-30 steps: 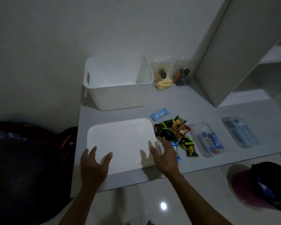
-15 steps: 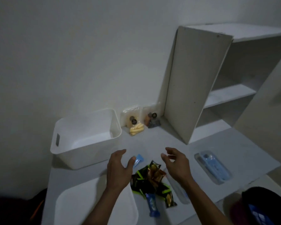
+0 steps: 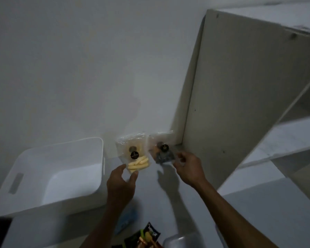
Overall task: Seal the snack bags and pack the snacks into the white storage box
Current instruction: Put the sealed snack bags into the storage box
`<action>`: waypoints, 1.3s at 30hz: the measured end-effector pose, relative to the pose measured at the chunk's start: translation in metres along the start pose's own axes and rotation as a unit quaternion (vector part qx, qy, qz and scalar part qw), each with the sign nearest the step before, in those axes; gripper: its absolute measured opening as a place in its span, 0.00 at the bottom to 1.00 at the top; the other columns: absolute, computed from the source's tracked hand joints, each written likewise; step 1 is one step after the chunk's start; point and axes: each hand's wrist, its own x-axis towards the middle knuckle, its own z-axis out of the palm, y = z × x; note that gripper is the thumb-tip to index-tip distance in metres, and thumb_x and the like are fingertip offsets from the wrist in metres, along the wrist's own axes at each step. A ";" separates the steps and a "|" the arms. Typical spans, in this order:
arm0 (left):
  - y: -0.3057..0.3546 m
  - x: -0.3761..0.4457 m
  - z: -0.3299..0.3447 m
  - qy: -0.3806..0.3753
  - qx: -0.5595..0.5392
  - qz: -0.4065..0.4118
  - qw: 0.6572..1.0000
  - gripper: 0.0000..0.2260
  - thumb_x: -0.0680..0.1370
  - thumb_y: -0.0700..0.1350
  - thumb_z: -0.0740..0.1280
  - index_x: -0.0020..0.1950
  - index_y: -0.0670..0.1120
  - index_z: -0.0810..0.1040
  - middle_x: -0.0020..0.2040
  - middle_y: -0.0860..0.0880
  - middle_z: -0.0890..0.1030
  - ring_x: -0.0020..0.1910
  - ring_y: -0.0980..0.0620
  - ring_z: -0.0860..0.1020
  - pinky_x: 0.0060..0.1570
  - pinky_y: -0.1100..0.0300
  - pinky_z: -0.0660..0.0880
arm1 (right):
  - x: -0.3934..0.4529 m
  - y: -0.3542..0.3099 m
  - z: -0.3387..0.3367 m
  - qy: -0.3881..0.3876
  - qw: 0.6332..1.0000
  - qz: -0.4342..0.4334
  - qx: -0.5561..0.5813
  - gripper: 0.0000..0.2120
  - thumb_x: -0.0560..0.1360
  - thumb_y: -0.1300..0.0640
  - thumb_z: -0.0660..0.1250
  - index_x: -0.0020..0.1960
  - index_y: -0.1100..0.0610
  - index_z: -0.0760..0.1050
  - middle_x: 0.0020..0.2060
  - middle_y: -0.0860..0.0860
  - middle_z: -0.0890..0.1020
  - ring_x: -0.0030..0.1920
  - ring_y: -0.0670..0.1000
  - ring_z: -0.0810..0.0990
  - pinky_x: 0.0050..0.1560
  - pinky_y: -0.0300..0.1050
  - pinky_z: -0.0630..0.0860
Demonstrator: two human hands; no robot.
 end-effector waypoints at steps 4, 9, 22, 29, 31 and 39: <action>0.001 0.048 0.012 0.054 0.015 -0.058 0.997 0.30 0.75 0.50 0.72 0.72 0.39 0.68 0.69 0.39 0.74 0.67 0.41 0.73 0.66 0.47 0.71 | 0.064 -0.001 0.003 0.019 0.999 -0.024 -0.030 0.20 0.73 0.57 0.70 0.65 0.56 0.77 0.59 0.55 0.81 0.58 0.55 0.81 0.59 0.43 0.75; 0.004 0.100 0.023 0.093 -0.001 -0.125 0.988 0.32 0.75 0.52 0.71 0.73 0.39 0.66 0.69 0.38 0.73 0.67 0.40 0.72 0.66 0.49 0.69 | 0.114 -0.003 0.007 0.028 0.997 -0.031 -0.072 0.25 0.72 0.59 0.67 0.69 0.52 0.72 0.67 0.53 0.75 0.65 0.56 0.75 0.63 0.49 0.75; -0.009 0.138 0.038 0.133 -0.060 -0.097 0.985 0.16 0.73 0.42 0.73 0.58 0.43 0.75 0.50 0.47 0.81 0.49 0.51 0.78 0.48 0.64 0.68 | 0.151 0.004 0.021 -0.021 0.992 -0.040 -0.121 0.21 0.71 0.59 0.70 0.63 0.52 0.75 0.57 0.52 0.79 0.56 0.57 0.79 0.54 0.50 0.77; -0.014 0.143 0.023 0.079 0.084 0.088 0.989 0.06 0.73 0.47 0.72 0.45 0.45 0.80 0.42 0.47 0.83 0.44 0.45 0.79 0.44 0.54 0.75 | 0.152 -0.001 0.012 -0.057 0.963 -0.066 -0.255 0.12 0.72 0.56 0.66 0.54 0.46 0.79 0.53 0.52 0.81 0.50 0.58 0.81 0.46 0.44 0.75; -0.015 0.147 0.017 0.047 0.149 0.123 0.980 0.07 0.73 0.50 0.69 0.44 0.46 0.80 0.42 0.47 0.82 0.44 0.42 0.78 0.43 0.49 0.75 | 0.153 -0.008 0.010 -0.074 0.945 -0.101 -0.301 0.11 0.73 0.55 0.66 0.53 0.46 0.80 0.52 0.52 0.80 0.51 0.57 0.80 0.44 0.42 0.72; -0.001 0.146 0.008 -0.016 0.350 0.179 0.919 0.16 0.79 0.57 0.59 0.45 0.50 0.82 0.43 0.49 0.81 0.46 0.43 0.78 0.42 0.51 0.73 | 0.147 -0.021 0.008 -0.097 0.911 -0.174 -0.360 0.06 0.75 0.54 0.65 0.48 0.50 0.81 0.49 0.50 0.81 0.57 0.53 0.75 0.43 0.45 0.71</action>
